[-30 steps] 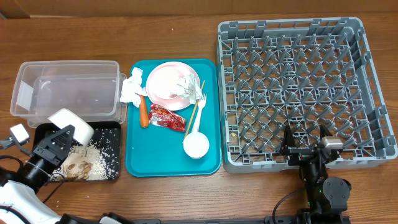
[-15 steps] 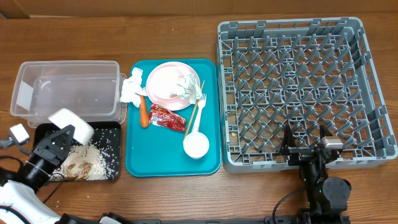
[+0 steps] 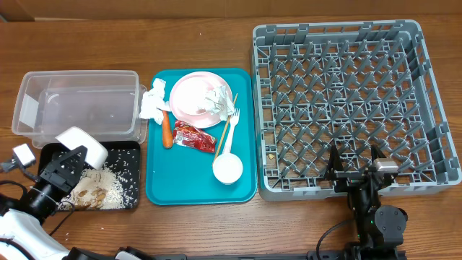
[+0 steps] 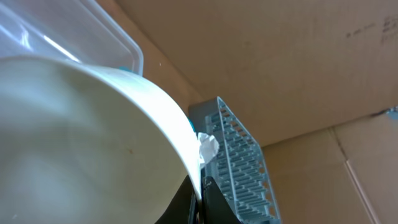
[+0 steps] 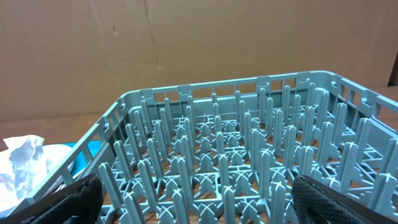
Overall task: Sort waste into correct bins and load items into the dishwasher
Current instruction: 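Tilt the bowl with the left gripper to dump rice onto the black tray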
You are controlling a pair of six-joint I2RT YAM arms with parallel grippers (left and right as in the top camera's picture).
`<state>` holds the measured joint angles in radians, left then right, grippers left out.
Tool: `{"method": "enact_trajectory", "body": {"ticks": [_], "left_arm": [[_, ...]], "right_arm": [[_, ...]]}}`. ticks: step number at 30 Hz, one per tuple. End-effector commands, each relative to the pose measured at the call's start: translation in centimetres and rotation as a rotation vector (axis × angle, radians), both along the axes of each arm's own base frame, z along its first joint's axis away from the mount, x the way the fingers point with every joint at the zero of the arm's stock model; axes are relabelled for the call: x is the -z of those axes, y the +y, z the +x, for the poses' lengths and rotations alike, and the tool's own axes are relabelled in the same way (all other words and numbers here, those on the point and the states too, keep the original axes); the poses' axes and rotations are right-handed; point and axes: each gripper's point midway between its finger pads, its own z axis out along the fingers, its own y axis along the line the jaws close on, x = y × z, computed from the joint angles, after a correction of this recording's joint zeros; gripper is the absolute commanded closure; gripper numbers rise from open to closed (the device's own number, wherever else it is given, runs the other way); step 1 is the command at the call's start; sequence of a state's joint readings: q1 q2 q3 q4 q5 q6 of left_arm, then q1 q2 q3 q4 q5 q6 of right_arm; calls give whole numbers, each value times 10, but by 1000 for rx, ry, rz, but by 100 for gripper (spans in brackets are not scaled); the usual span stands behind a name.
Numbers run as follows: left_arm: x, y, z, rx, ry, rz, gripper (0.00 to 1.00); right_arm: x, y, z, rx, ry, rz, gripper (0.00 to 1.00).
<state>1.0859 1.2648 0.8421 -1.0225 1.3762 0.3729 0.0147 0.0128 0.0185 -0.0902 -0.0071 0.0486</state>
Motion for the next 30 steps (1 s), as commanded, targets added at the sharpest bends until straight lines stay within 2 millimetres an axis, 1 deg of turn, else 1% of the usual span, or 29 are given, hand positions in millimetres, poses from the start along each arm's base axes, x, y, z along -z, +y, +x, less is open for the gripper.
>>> {"method": "enact_trajectory", "body": {"ticks": [1,2,3,4,5,6,7,8,9,10,11,13,14,16,18,20,21,22,23,24,26,28,30], "left_arm": [[-6,-2,2,26,-60,45,96],[-2,2,3,24,-55,90,96],[3,4,4,7,-6,57,96],[1,3,3,1,8,7,96],[-5,-2,2,13,-27,-12,96],[-10,-4,2,27,-75,20,96],[-9,-3,2,33,-92,69,96],[-1,3,4,27,-61,115,96],[5,5,4,9,-7,89,96],[4,1,2,5,17,22,96],[-1,-2,2,21,-26,45,96],[0,0,3,32,-51,109,96],[1,-1,2,30,-38,88,96],[-5,-5,1,36,-66,61,96],[-4,-3,2,40,-80,104,96],[-6,-6,1,34,-62,39,96],[-10,-9,0,39,-82,33,96],[-4,-5,1,45,-86,116,96],[3,0,2,38,-44,138,96],[11,3,2,17,22,107,96],[9,0,1,15,35,59,96],[7,-2,2,24,13,69,96],[11,0,2,25,30,92,96]], "right_arm": [[2,-1,0,6,-5,-4,0],[2,-1,0,6,-5,-4,0],[2,-1,0,6,-5,-4,0],[1,-1,0,6,-5,-4,0],[2,-1,0,6,-5,-4,0],[2,-1,0,6,-5,-4,0],[2,-1,0,6,-5,-4,0],[1,-1,0,6,-5,-4,0],[2,-1,0,6,-5,-4,0],[1,-1,0,6,-5,-4,0],[2,-1,0,6,-5,-4,0],[1,-1,0,6,-5,-4,0],[1,-1,0,6,-5,-4,0],[1,-1,0,6,-5,-4,0],[1,-1,0,6,-5,-4,0],[2,-1,0,6,-5,-4,0],[1,-1,0,6,-5,-4,0],[1,-1,0,6,-5,-4,0],[2,-1,0,6,-5,-4,0],[2,-1,0,6,-5,-4,0],[1,-1,0,6,-5,-4,0],[1,-1,0,6,-5,-4,0],[1,-1,0,6,-5,-4,0]]}}
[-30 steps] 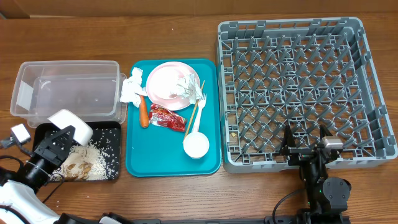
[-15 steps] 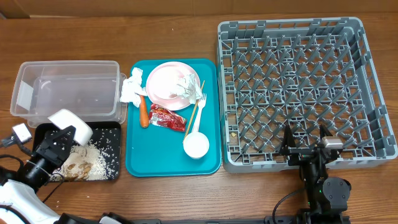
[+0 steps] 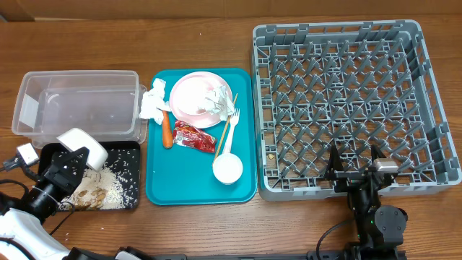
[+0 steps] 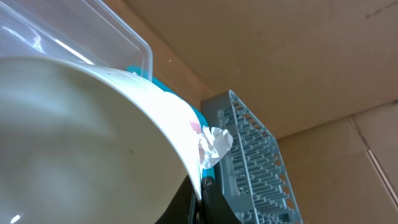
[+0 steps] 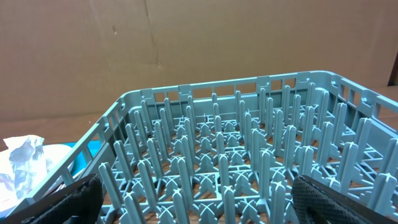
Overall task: Sort waste into correct bins and load items into the dishwasher
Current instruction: 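Tilt the bowl with the left gripper to dump rice onto the black tray, then carry the empty bowl back and set it on the teal tray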
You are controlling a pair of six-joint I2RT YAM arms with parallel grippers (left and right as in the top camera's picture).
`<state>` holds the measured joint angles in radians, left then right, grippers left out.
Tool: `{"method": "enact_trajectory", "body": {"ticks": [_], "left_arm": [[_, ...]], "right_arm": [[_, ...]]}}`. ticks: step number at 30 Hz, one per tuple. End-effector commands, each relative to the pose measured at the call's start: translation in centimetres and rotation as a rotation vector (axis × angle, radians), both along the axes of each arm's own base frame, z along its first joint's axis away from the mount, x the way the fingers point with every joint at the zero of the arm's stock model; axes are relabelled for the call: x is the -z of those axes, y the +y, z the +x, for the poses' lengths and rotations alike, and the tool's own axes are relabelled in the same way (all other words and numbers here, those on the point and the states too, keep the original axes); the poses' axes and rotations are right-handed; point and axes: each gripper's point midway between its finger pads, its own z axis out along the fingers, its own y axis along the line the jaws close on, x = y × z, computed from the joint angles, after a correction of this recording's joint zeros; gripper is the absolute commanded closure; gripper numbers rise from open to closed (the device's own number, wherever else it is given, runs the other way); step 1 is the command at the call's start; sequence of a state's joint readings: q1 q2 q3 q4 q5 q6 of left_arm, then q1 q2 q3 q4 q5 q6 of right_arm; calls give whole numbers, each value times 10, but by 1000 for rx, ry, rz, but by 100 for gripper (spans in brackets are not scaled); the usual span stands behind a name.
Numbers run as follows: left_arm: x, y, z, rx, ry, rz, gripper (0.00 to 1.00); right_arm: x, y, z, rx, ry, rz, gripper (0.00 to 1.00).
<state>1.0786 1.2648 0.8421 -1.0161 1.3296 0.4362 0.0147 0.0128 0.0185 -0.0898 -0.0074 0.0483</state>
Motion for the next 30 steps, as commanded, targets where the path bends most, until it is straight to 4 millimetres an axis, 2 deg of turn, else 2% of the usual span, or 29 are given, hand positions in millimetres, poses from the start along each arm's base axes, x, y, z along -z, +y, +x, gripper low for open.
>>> {"method": "enact_trajectory", "body": {"ticks": [1,11,17,24,30], "left_arm": [[6,1,2,6,30,21,96],[8,-2,3,7,66,1,96],[6,-2,6,-21,190,32,96],[-2,-26,14,-14,344,200,96],[8,-68,19,68,445,329,96]], "right_arm": [[2,-1,0,7,-5,-3,0],[2,-1,0,7,-5,-3,0],[2,-1,0,7,-5,-3,0],[2,-1,0,7,-5,-3,0],[2,-1,0,7,-5,-3,0]]}}
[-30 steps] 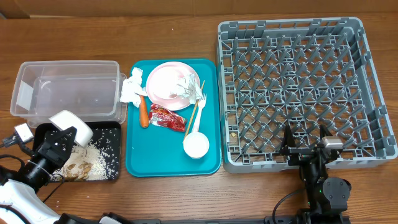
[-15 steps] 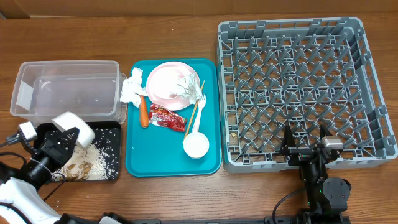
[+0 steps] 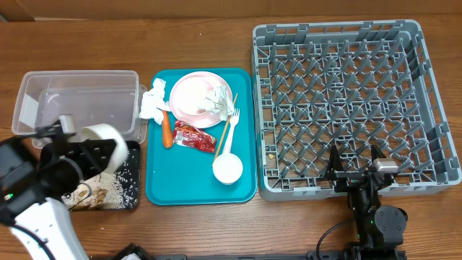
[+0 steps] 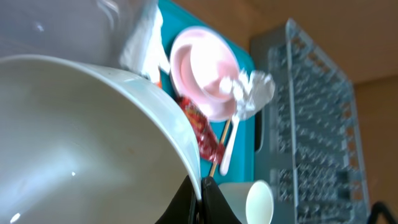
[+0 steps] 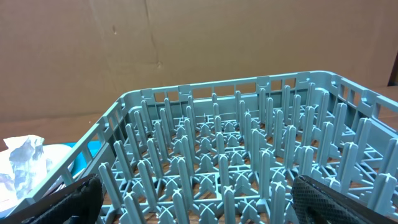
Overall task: Sort waste into correct bins and load items into the dishwasher
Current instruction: 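Carry the empty bowl back and set it on the teal tray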
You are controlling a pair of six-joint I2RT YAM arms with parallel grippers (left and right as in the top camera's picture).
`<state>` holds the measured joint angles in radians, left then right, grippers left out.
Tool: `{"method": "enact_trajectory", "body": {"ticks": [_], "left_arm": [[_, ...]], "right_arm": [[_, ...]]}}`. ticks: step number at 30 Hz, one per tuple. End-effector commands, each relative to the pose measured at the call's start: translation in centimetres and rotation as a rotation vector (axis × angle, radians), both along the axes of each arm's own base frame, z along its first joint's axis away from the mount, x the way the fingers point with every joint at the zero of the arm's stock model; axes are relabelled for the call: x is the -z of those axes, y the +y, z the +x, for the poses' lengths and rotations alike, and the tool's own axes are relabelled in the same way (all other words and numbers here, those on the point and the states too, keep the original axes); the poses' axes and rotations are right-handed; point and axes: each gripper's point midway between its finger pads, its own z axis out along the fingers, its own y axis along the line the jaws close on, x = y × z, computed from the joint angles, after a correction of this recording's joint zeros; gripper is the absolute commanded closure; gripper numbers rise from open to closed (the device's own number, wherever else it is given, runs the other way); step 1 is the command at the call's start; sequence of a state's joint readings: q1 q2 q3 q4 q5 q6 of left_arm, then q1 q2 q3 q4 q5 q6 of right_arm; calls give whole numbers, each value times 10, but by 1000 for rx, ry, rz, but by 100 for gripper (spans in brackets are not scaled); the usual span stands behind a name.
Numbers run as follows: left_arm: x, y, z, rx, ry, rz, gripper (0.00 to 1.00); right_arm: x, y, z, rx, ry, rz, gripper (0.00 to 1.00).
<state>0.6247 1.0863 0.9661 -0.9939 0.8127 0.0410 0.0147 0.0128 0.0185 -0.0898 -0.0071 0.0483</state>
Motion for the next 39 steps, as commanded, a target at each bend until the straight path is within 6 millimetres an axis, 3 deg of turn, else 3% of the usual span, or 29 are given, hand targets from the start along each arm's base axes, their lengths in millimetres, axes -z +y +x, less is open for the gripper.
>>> {"method": "enact_trajectory", "body": {"ticks": [1,12,24,29,39], "left_arm": [[11,-9,1,-29,112,102,96],[40,-89,-4,156,263,293,96],[88,-156,-10,331,389,416,96],[113,-168,-10,372,459,443,96],[149,-170,-20,399,602,475,96]], "right_arm": [[2,-1,0,6,-5,-3,0],[2,-1,0,6,-5,-3,0],[2,-1,0,6,-5,-3,0],[2,-1,0,6,-5,-3,0],[2,-1,0,6,-5,-3,0]]}}
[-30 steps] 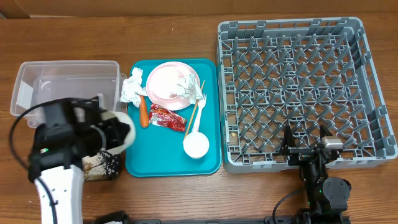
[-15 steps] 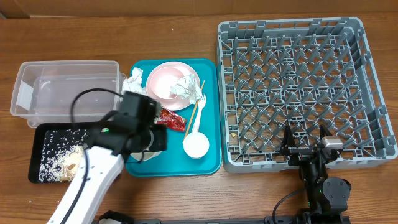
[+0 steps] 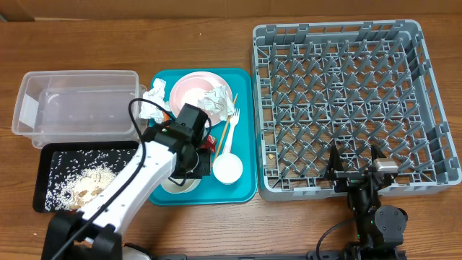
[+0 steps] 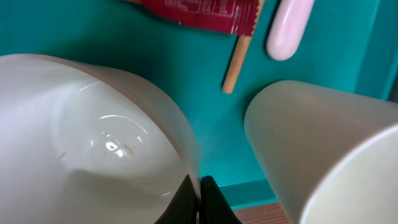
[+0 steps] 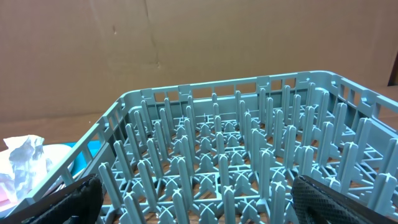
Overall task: Sort waste into correct bins and load items into the dishwasher
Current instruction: 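Carry the empty bowl back and set it on the teal tray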
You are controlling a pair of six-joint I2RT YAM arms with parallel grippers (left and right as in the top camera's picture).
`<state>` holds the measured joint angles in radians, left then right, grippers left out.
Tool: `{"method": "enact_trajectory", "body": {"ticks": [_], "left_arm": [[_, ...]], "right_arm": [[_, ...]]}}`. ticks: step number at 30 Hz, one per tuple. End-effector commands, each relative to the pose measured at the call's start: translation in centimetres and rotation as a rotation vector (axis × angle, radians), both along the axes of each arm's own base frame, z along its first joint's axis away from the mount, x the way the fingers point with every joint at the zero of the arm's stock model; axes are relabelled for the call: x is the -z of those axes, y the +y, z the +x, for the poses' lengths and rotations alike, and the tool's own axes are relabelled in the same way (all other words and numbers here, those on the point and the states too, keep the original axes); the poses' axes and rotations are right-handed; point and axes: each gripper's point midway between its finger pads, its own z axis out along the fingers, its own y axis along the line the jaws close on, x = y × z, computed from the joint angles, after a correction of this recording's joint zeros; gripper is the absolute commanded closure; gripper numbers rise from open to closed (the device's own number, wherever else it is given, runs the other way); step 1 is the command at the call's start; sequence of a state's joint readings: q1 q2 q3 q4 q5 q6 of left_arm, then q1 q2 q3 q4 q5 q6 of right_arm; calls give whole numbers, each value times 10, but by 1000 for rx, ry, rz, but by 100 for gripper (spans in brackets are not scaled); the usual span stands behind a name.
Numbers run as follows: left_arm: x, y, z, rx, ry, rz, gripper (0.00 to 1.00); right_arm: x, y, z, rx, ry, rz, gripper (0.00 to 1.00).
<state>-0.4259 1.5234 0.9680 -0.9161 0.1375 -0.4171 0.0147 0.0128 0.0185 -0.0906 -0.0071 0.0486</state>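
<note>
A white bowl (image 4: 93, 143), empty, sits low at the front left of the teal tray (image 3: 242, 189), and my left gripper (image 4: 199, 194) is shut on its rim. From overhead the bowl (image 3: 176, 185) shows under the left gripper (image 3: 186, 167). A white cup (image 3: 227, 168) stands just to its right. The pink plate (image 3: 189, 92) holds a crumpled napkin (image 3: 216, 98). A red wrapper (image 4: 193, 12), a chopstick (image 4: 239, 59) and a white spoon (image 4: 289, 28) lie on the tray. My right gripper (image 5: 199, 205) stands open at the near edge of the grey dish rack (image 3: 346, 101).
A black tray (image 3: 50, 155) with rice and food scraps lies at the front left. A clear plastic bin (image 3: 79, 108) stands behind it. Crumpled tissue (image 3: 153, 101) sits at the teal tray's back left corner. Brown cardboard rises behind the rack.
My left gripper, still shut on the white bowl, has moved right from the black tray's right edge to the front left of the teal tray, beside the cup. The right arm has not moved.
My left gripper held the white bowl tipped over the black tray, where rice and scraps lay. A second later it was much the same. Then the bowl was at the black tray's right edge, and now it is at the teal tray, empty.
</note>
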Motion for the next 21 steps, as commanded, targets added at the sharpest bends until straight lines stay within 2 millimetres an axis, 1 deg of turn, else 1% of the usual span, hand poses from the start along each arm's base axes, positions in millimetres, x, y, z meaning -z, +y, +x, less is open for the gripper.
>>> {"method": "enact_trajectory", "body": {"ticks": [1,4,5,7,8,12,14,17,19,21], "left_arm": [[1,-2,4,-10,1,11,96],[0,-3,6,-10,-7,6,94],[0,-3,6,-10,-9,4,89],[0,-3,6,-11,-9,4,67],[0,-3,6,-11,-7,3,64],[0,-5,4,-10,1,-8,59],[-3,-7,6,-8,-1,-17,59],[-19,-3,16,-7,-31,17,60],[-38,1,27,-13,-68,54,59],[-63,4,39,-21,-113,83,59]], "right_arm": [[1,-1,0,6,-5,-4,0],[1,-1,0,6,-5,-4,0],[1,-1,0,6,-6,-4,0],[1,-1,0,6,-5,-4,0],[1,-1,0,6,-6,-4,0],[1,-1,0,6,-6,-4,0],[1,-1,0,6,-6,-4,0],[1,-1,0,6,-6,-4,0],[1,-1,0,6,-6,-4,0],[1,-1,0,6,-5,-4,0]]}}
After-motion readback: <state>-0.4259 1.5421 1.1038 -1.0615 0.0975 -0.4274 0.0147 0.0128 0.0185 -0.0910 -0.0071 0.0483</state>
